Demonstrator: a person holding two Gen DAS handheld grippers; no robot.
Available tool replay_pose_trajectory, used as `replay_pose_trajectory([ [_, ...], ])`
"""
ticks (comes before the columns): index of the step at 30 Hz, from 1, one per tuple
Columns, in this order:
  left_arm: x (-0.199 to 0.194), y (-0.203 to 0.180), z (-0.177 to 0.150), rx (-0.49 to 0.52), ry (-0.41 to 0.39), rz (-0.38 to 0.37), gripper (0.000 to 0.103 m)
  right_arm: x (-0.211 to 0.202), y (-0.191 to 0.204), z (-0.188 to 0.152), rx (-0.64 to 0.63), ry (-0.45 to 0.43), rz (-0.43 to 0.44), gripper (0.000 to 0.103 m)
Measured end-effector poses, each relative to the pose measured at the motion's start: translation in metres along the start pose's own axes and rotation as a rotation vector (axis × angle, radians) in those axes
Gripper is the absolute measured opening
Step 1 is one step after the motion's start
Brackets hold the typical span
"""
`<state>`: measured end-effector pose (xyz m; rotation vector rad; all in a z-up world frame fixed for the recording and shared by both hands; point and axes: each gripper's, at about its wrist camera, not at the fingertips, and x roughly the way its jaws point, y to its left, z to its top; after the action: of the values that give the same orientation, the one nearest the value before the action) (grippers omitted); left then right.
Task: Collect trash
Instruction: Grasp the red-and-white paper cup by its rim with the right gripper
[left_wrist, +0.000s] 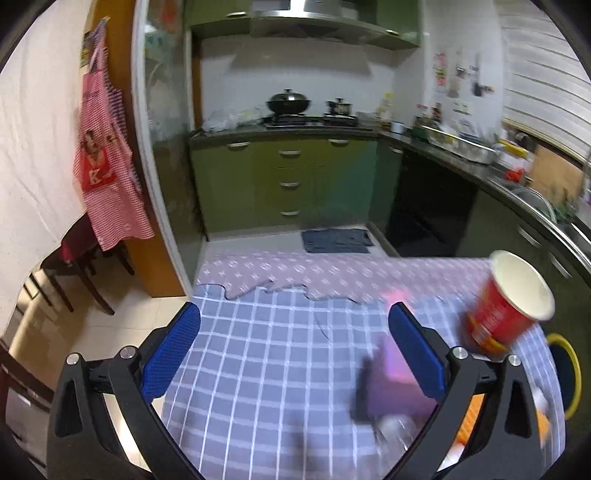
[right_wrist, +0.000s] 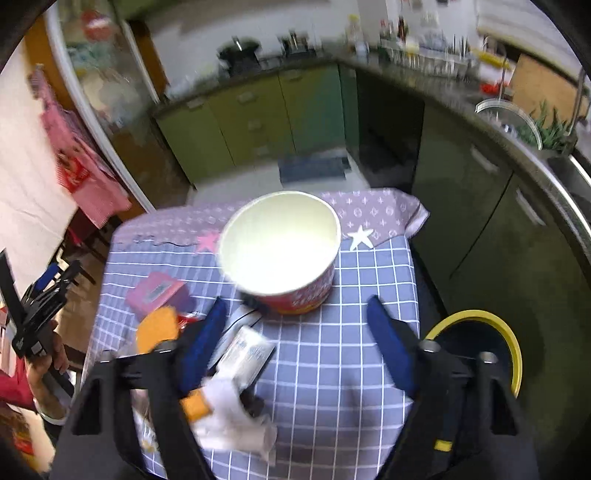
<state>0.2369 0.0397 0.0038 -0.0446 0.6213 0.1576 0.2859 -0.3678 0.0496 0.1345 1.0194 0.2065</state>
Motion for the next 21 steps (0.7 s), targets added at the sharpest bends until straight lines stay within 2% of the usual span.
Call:
replay_pose_trajectory([
  [2,0.015,0.007,-0.001,-0.034,0.009,-0.001,0.097,0.029,-0.005,0.021,0.02,0.092,-0.011,0.057],
  [4,0.024,0.011,-0.002,-0.047,0.017,-0.003,0.097,0.049,-0.009,0.033,0.037,0.142,-0.033,0.053],
  [10,0.036,0.011,-0.012,0.0,0.036,0.027,0.097,0.108,-0.022,0.057,0.081,0.277,-0.11,0.041],
  [15,0.04,0.006,-0.017,0.021,0.045,0.035,0.097,0.138,-0.027,0.058,0.097,0.333,-0.133,0.026],
  [18,0.042,0.006,-0.019,0.024,0.053,0.039,0.097,0.146,-0.028,0.058,0.096,0.349,-0.149,0.011],
  [21,0.045,0.007,-0.02,0.029,0.057,0.048,0.097,0.151,-0.032,0.059,0.103,0.348,-0.163,0.008],
])
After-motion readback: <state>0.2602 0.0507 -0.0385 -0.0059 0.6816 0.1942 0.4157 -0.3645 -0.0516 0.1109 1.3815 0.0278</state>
